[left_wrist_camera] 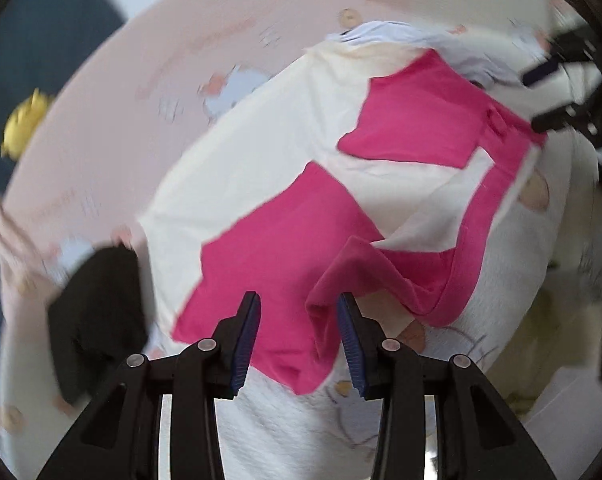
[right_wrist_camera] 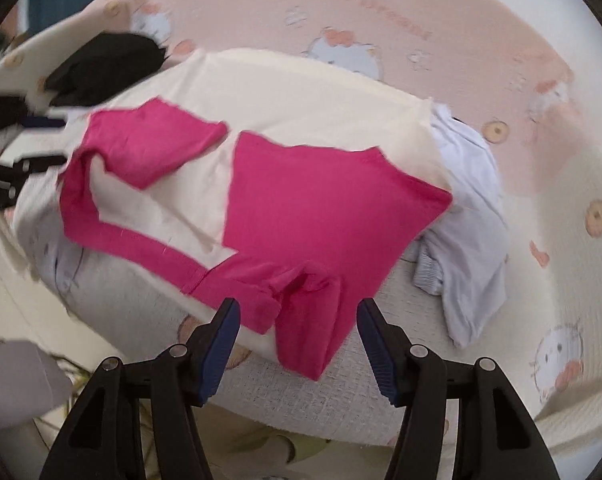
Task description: Fold clothes
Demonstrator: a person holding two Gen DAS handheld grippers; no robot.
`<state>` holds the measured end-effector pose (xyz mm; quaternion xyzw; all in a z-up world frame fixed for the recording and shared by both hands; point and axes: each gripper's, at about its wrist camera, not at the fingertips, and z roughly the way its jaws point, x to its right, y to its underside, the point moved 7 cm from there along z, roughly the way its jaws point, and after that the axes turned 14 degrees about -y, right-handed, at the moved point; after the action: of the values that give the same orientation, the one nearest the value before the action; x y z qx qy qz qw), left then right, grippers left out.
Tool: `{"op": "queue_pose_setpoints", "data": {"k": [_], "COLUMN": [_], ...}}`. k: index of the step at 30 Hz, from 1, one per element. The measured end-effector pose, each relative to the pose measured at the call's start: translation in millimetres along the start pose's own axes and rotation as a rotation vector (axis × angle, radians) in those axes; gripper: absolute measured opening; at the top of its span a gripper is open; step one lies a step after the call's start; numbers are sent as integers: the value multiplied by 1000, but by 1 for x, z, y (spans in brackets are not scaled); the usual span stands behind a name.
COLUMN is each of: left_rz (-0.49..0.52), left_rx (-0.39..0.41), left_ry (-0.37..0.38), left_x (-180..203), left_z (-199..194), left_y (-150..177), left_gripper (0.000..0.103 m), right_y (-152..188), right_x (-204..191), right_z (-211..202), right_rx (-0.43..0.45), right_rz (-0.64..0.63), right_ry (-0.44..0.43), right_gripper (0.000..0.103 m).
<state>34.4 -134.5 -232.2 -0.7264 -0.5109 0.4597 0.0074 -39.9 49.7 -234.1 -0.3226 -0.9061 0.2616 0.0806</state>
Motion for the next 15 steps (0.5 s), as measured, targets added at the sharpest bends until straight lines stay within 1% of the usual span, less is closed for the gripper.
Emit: {"op": "queue_pose_setpoints", "data": {"k": [1, 2, 3, 5, 6, 8, 10, 13, 15], "left_rz": [43, 109, 176, 329, 392, 518, 611, 681, 722], "left_rx": [24, 63, 102, 173, 205, 284, 341, 365, 394], "left_ry": [-15, -45, -76, -156, -185, -226, -243, -232, -230], "left_x": [2, 7, 12, 16, 19, 25, 32, 41, 48], "left_z": [-1, 3, 7, 3, 1, -5, -7, -2, 0], "left_y": [-2, -7, -12, -11, -10, -8, -6, -1, 2], "left_gripper": [36, 36, 36, 36, 36, 36, 37, 37, 37], "right_y": [0, 0, 1, 0, 0, 1, 4, 7, 7], "right_x": [-2, -4, -7, -16, -21, -31, -38, -45, -47], "right_z": [1, 1, 1, 0, -1, 0, 4, 10, 14], "right_rx": [-5, -11, -16, -31, -40, -59, -89, -124, -143], "right_rz": [-31, -75, -136, -307, -388, -512, -614, -756, -800], "right_ry": [11, 36, 81, 198, 250, 303, 343, 414, 440], "right_gripper": [60, 60, 60, 60, 60, 60, 60, 60, 60]}}
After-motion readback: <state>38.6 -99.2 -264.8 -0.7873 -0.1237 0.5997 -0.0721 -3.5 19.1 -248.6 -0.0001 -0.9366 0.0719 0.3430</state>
